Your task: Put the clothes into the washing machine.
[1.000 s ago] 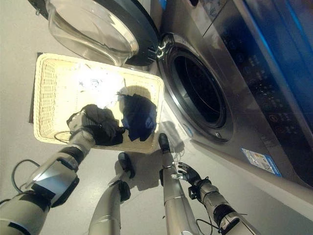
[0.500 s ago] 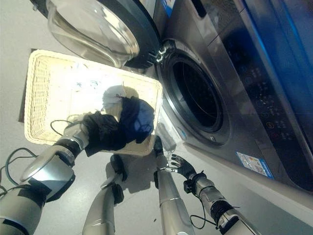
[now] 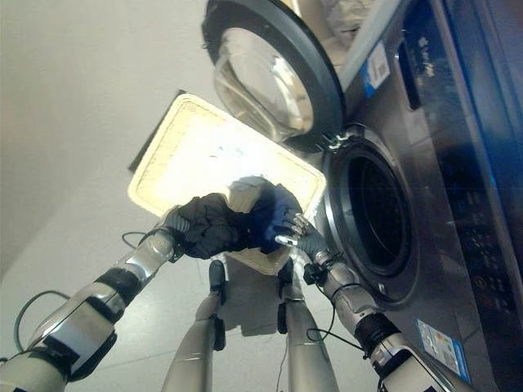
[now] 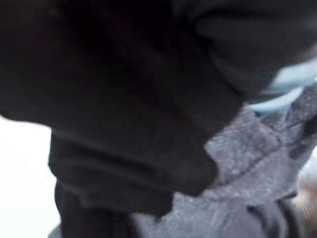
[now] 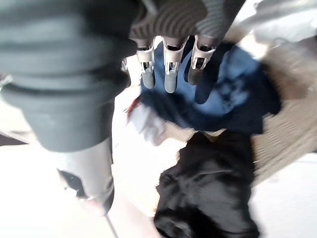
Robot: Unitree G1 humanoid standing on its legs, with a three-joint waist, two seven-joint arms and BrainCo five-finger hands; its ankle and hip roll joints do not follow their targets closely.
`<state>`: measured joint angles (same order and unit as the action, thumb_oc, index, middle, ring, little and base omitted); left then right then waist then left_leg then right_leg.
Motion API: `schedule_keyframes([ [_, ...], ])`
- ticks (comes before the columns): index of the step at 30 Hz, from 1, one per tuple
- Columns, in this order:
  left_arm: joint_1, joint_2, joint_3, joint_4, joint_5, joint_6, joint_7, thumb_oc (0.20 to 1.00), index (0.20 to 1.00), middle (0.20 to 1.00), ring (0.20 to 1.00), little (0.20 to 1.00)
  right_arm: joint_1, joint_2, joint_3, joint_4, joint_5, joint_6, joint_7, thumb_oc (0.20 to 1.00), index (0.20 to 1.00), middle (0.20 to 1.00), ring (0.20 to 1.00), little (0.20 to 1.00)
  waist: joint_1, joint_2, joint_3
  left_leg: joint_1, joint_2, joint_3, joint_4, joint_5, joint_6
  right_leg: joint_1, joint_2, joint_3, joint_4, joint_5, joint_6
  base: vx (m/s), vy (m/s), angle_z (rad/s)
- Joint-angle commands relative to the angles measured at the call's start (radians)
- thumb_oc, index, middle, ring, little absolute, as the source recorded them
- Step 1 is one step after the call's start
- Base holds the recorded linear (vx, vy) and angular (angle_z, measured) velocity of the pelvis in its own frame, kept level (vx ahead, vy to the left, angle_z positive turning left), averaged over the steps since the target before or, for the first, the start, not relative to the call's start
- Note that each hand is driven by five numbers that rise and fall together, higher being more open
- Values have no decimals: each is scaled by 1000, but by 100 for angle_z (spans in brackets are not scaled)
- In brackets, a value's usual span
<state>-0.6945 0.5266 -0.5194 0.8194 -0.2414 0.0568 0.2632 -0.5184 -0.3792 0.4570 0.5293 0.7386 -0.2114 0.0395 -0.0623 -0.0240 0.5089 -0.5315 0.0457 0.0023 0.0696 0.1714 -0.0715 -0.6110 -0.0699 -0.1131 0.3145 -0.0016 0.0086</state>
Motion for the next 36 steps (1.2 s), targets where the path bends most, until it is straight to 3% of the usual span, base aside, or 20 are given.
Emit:
schedule_keyframes([
  [1,17,-16,65,-84,-45,-92,39,200,200,200,200,200,41,-10,-52,-127,2,-38,-18,1000,1000,1000,1000,1000,-6,-5,11,37,-92,61,40,-104,13,83,46,-11,-224,94,61,-50,-26,31],
  [5,77,-6,86,-175,-79,-135,28,200,200,200,200,200,51,-12,-62,-171,-22,-42,-36,1000,1000,1000,1000,1000,9,7,11,69,-91,54,5,-93,13,111,43,-21,-237,93,64,-29,-7,8],
  [7,136,0,107,-301,-166,-208,-74,200,200,200,200,200,66,-22,-66,-228,-83,-48,-52,1000,1000,1000,1000,1000,21,17,11,96,-95,47,-18,-86,17,136,39,-28,-248,93,67,-41,6,1],
  [10,165,-4,121,-375,-209,-228,-153,200,200,200,200,200,75,-27,-68,-253,-127,-48,-56,1000,1000,1000,1000,1000,26,22,11,108,-98,41,-24,-87,20,147,36,-30,-250,93,68,-14,9,3],
  [12,211,-15,119,-496,-302,-260,-332,200,200,200,200,200,86,-37,-60,-291,-234,-63,-63,1000,1000,1000,1000,1000,33,28,11,125,-104,34,-27,-89,25,165,29,-34,-255,96,72,-37,21,4],
  [16,211,-13,91,-568,-377,-259,-443,200,200,200,200,200,49,-71,-14,-318,-352,-52,-30,1000,1000,1000,1000,1000,38,31,11,140,-107,33,-32,-91,29,178,27,-37,-254,95,74,0,0,0],
  [20,188,-7,75,-604,-419,-239,-517,200,200,200,200,200,3,-107,39,-327,-400,11,55,1000,1000,1000,1000,1000,42,31,11,156,-104,40,-42,-89,28,194,27,-42,-254,90,75,0,-10,1],
  [22,155,11,58,-624,-459,-211,-564,200,200,200,200,200,-40,-147,100,-330,-394,77,147,1000,1000,1000,1000,1000,49,29,11,173,-98,44,-59,-83,28,210,26,-51,-252,84,76,10,-68,6],
  [29,101,20,7,-674,-586,-152,-626,200,200,200,200,200,-104,-180,211,-323,-353,146,271,1000,1000,1000,1000,1000,60,25,11,188,-92,40,-68,-79,26,223,28,-64,-237,71,76,11,-62,9],
  [36,86,9,-26,-699,-632,-140,-621,200,200,200,200,200,-137,-179,290,-334,-352,188,418,1000,1000,1000,1000,1000,67,21,11,186,-93,39,-63,-81,25,228,26,-69,-241,70,75,4,-31,4],
])
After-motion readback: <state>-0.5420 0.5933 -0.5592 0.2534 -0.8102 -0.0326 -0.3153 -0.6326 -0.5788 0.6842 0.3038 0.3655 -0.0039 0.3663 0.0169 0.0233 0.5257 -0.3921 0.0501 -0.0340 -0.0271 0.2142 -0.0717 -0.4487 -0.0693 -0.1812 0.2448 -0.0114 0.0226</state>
